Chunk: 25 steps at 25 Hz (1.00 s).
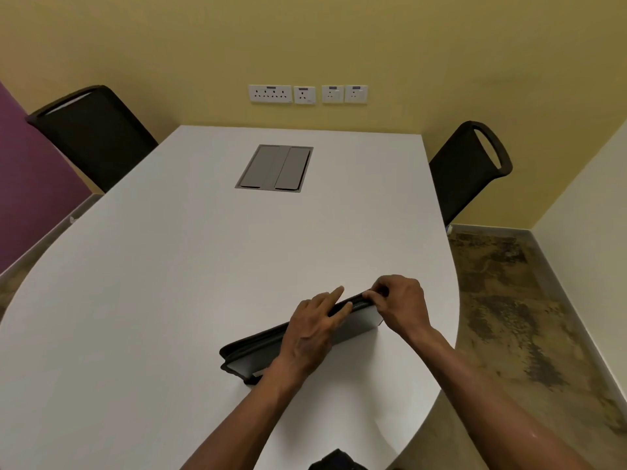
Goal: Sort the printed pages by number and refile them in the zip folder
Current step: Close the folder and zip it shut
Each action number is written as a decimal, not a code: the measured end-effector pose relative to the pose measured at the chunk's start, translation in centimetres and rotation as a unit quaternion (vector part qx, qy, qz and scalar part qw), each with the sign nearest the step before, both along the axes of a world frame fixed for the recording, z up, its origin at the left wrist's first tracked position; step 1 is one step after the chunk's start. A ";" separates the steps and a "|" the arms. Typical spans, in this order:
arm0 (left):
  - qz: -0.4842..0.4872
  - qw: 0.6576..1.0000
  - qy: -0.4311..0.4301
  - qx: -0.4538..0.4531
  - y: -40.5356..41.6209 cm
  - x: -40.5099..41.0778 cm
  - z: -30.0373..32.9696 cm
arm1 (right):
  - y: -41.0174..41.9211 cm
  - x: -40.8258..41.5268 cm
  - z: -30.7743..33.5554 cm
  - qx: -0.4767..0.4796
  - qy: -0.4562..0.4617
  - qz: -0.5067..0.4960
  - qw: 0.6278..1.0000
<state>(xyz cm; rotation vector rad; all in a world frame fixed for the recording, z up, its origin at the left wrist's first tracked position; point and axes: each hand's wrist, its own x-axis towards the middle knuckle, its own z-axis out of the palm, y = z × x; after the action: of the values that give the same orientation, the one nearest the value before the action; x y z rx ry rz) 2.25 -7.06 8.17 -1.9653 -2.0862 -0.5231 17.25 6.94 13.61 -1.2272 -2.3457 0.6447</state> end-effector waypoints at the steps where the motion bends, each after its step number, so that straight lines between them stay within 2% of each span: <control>1: -0.002 1.000 -0.004 0.002 0.2 0.1 -0.1 | -0.3 -0.4 0.1 -0.002 -0.004 0.006 1.000; 7: 0.006 0.998 -0.050 0.045 1.3 1.1 0.4 | 0.2 -0.9 0.6 0.002 -0.094 0.064 0.993; 11: 0.031 0.998 -0.049 0.025 1.4 0.8 0.7 | 2.3 0.0 1.1 -0.011 -0.129 0.029 0.991; 16: 0.035 0.991 -0.115 0.064 0.6 0.3 0.9 | 5.0 1.5 1.2 -0.134 -0.061 -0.002 0.989; 19: 0.042 0.989 -0.128 0.056 0.7 0.2 1.3 | 5.5 1.9 0.6 -0.208 -0.006 -0.023 0.978; 22: 0.041 0.988 -0.140 0.053 0.6 0.1 1.1 | 5.6 2.7 -0.1 -0.277 0.046 -0.015 0.960; 25: 0.047 0.985 -0.161 0.050 0.5 -0.5 1.1 | 5.2 3.3 -0.5 -0.320 0.054 0.014 0.946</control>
<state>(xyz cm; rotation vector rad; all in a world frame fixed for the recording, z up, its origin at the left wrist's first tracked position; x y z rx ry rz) 1.75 -6.61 9.28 -1.8144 -2.2711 -0.9612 20.55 12.13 13.09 -1.3596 -2.1251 1.5253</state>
